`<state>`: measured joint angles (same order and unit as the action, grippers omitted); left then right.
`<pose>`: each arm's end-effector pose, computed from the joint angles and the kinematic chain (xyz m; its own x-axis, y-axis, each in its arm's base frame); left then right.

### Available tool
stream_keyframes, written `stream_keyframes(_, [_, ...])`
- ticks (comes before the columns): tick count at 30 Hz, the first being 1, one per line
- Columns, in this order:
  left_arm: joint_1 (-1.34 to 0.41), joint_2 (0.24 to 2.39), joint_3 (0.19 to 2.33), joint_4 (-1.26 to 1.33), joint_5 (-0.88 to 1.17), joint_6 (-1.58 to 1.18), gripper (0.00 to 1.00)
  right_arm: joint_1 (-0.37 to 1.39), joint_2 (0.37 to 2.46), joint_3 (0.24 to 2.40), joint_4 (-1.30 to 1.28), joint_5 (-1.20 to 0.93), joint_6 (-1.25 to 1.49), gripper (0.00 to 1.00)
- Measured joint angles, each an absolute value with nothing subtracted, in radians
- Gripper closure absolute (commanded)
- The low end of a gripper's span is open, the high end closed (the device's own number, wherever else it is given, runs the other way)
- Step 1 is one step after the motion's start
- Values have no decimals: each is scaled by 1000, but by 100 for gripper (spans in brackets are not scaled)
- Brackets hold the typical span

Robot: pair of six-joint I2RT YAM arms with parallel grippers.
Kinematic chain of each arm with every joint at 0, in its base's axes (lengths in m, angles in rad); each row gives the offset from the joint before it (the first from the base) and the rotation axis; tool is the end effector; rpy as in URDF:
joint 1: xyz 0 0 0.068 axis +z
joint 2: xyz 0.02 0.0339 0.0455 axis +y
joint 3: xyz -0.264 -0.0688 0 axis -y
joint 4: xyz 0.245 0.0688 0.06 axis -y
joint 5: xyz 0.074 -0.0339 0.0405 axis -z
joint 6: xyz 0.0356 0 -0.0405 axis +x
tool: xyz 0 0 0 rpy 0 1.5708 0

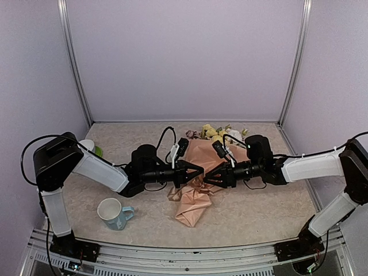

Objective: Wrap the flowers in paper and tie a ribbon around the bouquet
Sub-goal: Tie the half-tied ribbon around the folded bouquet.

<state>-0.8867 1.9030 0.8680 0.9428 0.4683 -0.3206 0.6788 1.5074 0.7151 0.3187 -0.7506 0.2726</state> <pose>0.2328 -0.3109 0.1733 -0.3627 -0.0002 -0.9319 0.9075 0.2271 -0.3532 0.2237 0.2117 0.1990 -0.5927 -0.2252 -0.7733 -0.8016 0.2582 0.5392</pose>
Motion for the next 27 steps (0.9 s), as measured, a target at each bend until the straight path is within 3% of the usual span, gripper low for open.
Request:
stream_keyframes(9, [-886, 1916, 868, 958, 499, -349, 100, 698, 1546, 704, 374, -690, 238, 74])
stream_keyframes(17, [-886, 1922, 868, 965, 511, -359, 100, 713, 1574, 704, 418, -677, 231, 78])
stream_keyframes(19, [-886, 1923, 868, 965, 512, -360, 100, 717, 1585, 704, 422, -677, 228, 84])
stream_keyframes(21, [-886, 1924, 868, 965, 512, -360, 100, 722, 1597, 704, 425, -677, 224, 98])
stream_keyframes(23, [-886, 1925, 868, 964, 512, -360, 100, 726, 1605, 704, 427, -675, 223, 100])
stream_keyframes(24, [-886, 1925, 868, 964, 512, -360, 96, 727, 1605, 704, 430, -672, 223, 100])
stream_keyframes(27, [-886, 1925, 870, 963, 511, -358, 59, 727, 1605, 704, 432, -659, 225, 100])
